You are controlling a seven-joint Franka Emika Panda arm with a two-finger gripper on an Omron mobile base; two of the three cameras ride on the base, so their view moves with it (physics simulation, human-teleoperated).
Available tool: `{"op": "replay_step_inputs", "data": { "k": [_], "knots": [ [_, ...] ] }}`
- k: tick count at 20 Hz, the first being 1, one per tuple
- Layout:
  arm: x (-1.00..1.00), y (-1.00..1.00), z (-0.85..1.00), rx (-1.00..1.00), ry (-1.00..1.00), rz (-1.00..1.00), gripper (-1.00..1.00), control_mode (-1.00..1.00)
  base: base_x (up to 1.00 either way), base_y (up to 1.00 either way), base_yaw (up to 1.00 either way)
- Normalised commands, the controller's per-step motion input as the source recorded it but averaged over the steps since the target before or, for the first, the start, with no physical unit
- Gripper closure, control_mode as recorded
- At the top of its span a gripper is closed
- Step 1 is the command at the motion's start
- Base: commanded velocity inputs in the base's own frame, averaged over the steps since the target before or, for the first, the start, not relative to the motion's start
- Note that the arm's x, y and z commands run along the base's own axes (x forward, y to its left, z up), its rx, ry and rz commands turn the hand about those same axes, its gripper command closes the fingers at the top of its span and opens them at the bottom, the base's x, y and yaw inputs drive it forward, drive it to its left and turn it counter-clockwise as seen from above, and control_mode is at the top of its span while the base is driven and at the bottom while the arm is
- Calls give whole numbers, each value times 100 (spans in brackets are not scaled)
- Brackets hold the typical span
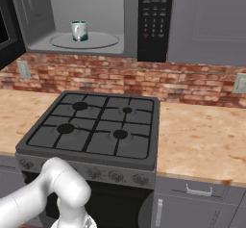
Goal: Pick the mug from the counter and place it inside the microwave. Then close the microwave.
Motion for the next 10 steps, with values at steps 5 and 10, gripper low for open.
{"op": "replay_step_inputs", "data": {
  "k": [5, 10],
  "knots": [
    [14, 32, -12, -3, 0, -10, -100, -100, 0, 0, 0],
    [16, 23, -12, -3, 0, -13, -100, -100, 0, 0, 0]
  ]
}}
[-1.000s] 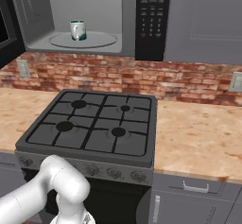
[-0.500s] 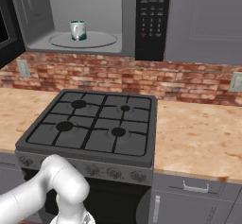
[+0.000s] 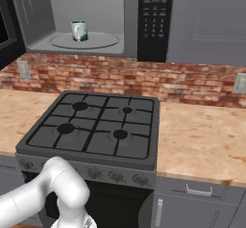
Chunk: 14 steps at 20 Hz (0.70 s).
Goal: Pick the mug from the counter and place it inside the microwave. Then close the microwave.
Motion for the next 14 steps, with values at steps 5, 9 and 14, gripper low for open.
{"op": "replay_step_inputs", "data": {
  "k": [5, 9, 14],
  "knots": [
    [24, 17, -2, -3, 0, -9, -100, -100, 0, 0, 0],
    [28, 9, 0, -1, 0, -3, -100, -100, 0, 0, 0],
    [39, 0, 0, 0, 0, 0, -100, -100, 0, 0, 0]
  ]
}}
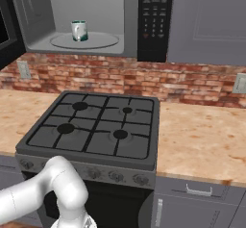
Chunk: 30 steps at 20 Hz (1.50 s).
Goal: Pick the mug from the counter and place it inside the microwave. Then close the microwave.
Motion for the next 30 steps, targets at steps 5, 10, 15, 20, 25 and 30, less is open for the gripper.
{"op": "replay_step_inputs", "data": {
  "k": [5, 10, 15, 20, 25, 30],
  "knots": [
    [33, -4, 0, 0, 4, 3, -100, -100, 0, 0, 0],
    [19, -16, 0, 0, 7, 8, -100, -100, 0, 0, 0],
    [2, -29, 4, 0, 6, 7, -100, -100, 0, 0, 0],
    [0, -36, 13, 0, 3, 5, -100, -100, 0, 0, 0],
    [0, -45, 14, 0, 0, 4, -100, -100, 0, 0, 0],
    [0, -46, 11, 0, 0, 4, -100, -100, 0, 0, 0]
  ]
}}
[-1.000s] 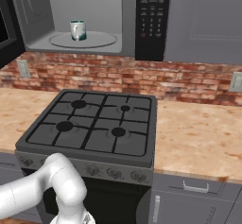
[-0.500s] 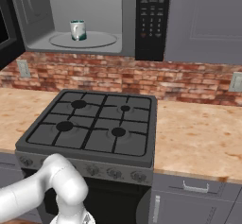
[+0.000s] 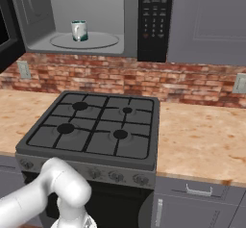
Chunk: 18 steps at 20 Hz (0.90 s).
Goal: Pick the mug from the counter and place it inside the microwave. Then close the microwave.
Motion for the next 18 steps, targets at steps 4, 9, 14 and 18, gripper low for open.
{"op": "replay_step_inputs", "data": {
  "k": [4, 9, 14, 18],
  "knots": [
    [2, -51, 1, 0, 0, 4, -100, -100, 0, 0, 0],
    [7, -53, 0, 0, 0, 4, -100, -100, 0, 0, 0],
    [6, -51, 2, 0, 0, 4, -100, -100, 0, 0, 0],
    [6, -53, 1, 1, 0, 5, -100, -100, 0, 0, 0]
  ]
}}
